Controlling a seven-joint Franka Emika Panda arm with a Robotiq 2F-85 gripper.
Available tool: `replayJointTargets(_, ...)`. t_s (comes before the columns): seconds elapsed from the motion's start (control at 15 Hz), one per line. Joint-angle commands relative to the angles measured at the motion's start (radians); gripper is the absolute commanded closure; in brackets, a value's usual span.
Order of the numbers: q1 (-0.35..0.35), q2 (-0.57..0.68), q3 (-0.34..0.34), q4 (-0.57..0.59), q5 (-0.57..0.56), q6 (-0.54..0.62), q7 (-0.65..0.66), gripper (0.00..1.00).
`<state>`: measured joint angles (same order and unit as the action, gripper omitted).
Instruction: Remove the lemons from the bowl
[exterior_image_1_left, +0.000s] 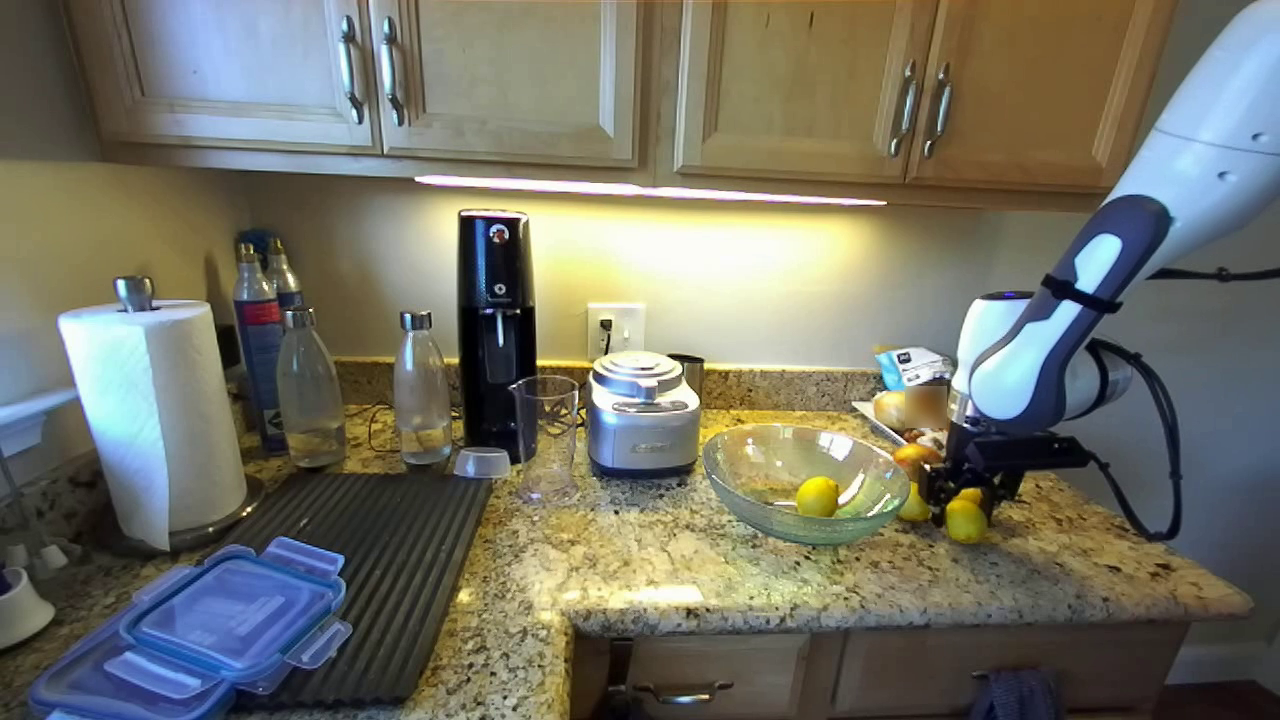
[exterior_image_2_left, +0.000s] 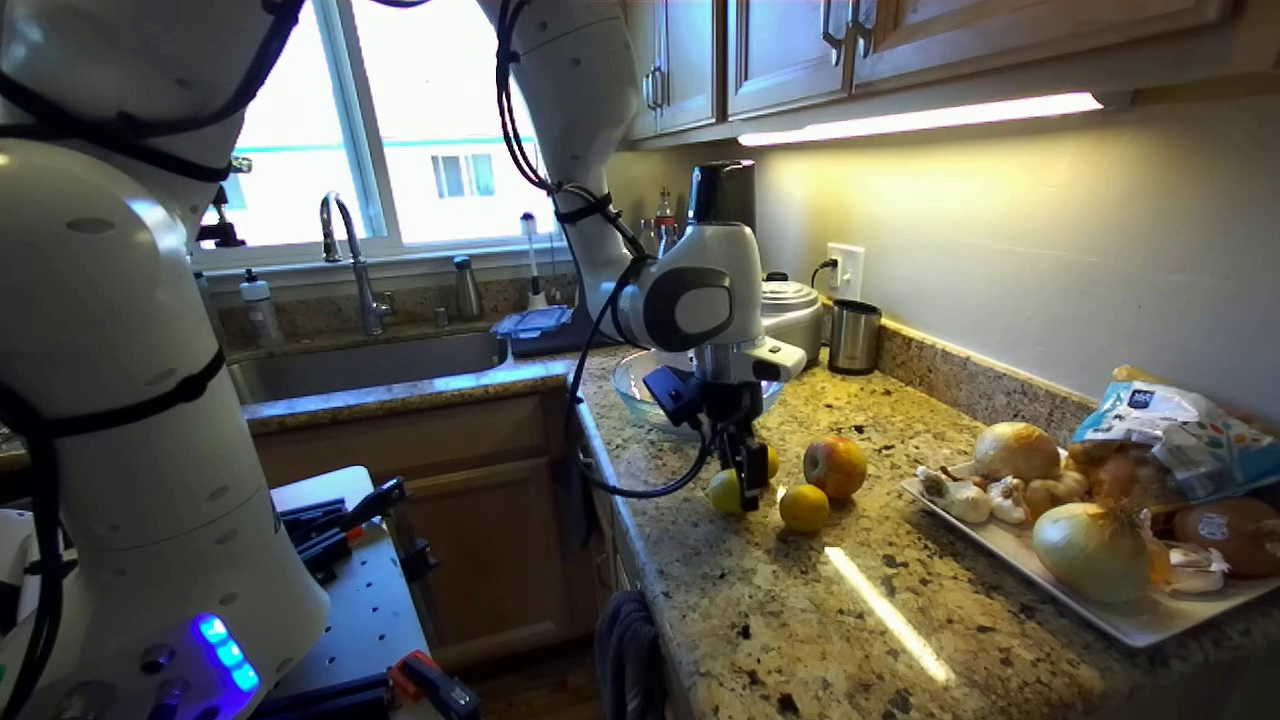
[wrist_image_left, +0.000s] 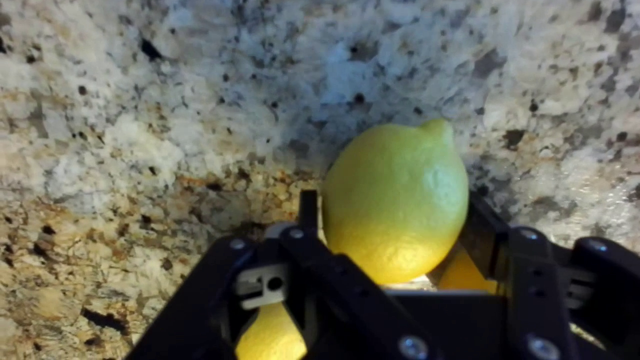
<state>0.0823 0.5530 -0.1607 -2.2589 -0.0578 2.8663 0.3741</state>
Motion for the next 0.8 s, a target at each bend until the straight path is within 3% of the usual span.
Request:
replayJointTargets(0.0,0.051,-0.088,-0.048,-0.051,-0.001,0.001,-0.007,0.01)
replayJointTargets(0.47,0.132,-0.253,-0.112,-0.056,-0.091,-0.110,0.041,0.00)
replayJointTargets(0.73,0.119,-0.323,-0.063,-0.031,-0.157,-0.160,0.024,0.00)
